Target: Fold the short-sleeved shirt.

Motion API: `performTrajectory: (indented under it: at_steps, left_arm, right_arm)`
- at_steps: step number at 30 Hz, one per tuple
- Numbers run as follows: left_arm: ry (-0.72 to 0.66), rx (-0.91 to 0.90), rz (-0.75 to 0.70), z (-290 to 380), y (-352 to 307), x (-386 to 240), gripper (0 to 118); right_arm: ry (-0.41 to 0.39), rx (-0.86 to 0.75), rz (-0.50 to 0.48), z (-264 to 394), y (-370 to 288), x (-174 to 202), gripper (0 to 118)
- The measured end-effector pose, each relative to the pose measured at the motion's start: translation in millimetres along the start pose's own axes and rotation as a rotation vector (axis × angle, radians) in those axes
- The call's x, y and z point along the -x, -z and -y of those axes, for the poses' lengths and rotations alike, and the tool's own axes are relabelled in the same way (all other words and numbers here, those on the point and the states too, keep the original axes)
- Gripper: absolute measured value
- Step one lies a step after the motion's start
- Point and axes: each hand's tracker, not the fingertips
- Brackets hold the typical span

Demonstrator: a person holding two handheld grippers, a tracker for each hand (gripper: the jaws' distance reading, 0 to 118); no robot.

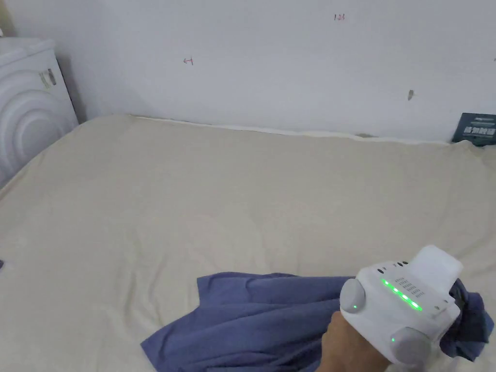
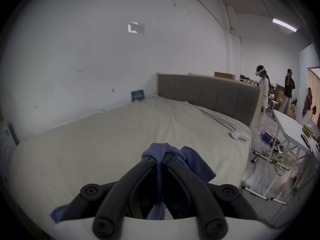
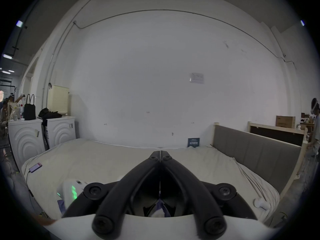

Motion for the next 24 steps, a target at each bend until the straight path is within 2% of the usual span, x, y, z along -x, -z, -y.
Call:
performTrajectory:
  at_steps: [3, 7, 10, 11, 13, 14, 17, 19, 21, 24]
  left_arm:
    - [-0.052, 0.155, 0.053, 21, 33, -19, 4]
    - [0.024, 0.204, 0.054, 55, 50, -27, 4]
    - [0.004, 0.223, 0.06, 68, 49, -19, 7]
    - [-0.014, 0.222, 0.063, 66, 47, -15, 17]
    - [-0.029, 0.205, 0.03, 60, 39, -7, 98]
    - [-0.033, 0.203, 0.017, 55, 34, -3, 118]
    - [-0.051, 0.081, -0.068, 40, -21, 17, 118]
    - [-0.074, -0.004, -0.178, 24, -65, 32, 118]
    - [-0.151, -0.148, -0.298, 8, -98, 31, 118]
    - [-0.22, -0.275, -0.372, -5, -170, 48, 118]
  right_arm:
    - [0.0, 0.025, 0.032, 12, -2, -12, 0]
    - [0.018, 0.071, 0.026, 30, -2, -22, 0]
    - [0.041, 0.093, 0.015, 37, 3, -22, 0]
    - [0.049, 0.099, 0.003, 37, 5, -23, 0]
    - [0.06, 0.102, -0.019, 35, 8, -20, 0]
    - [0.058, 0.097, -0.016, 32, 8, -17, 0]
    - [0.036, 0.044, -0.008, 19, 3, -9, 0]
    - [0.026, 0.014, -0.006, 7, -2, -3, 0]
    - [0.031, -0.013, -0.003, -5, -8, 3, 0]
    - [0.039, -0.054, -0.026, -24, -17, 11, 0]
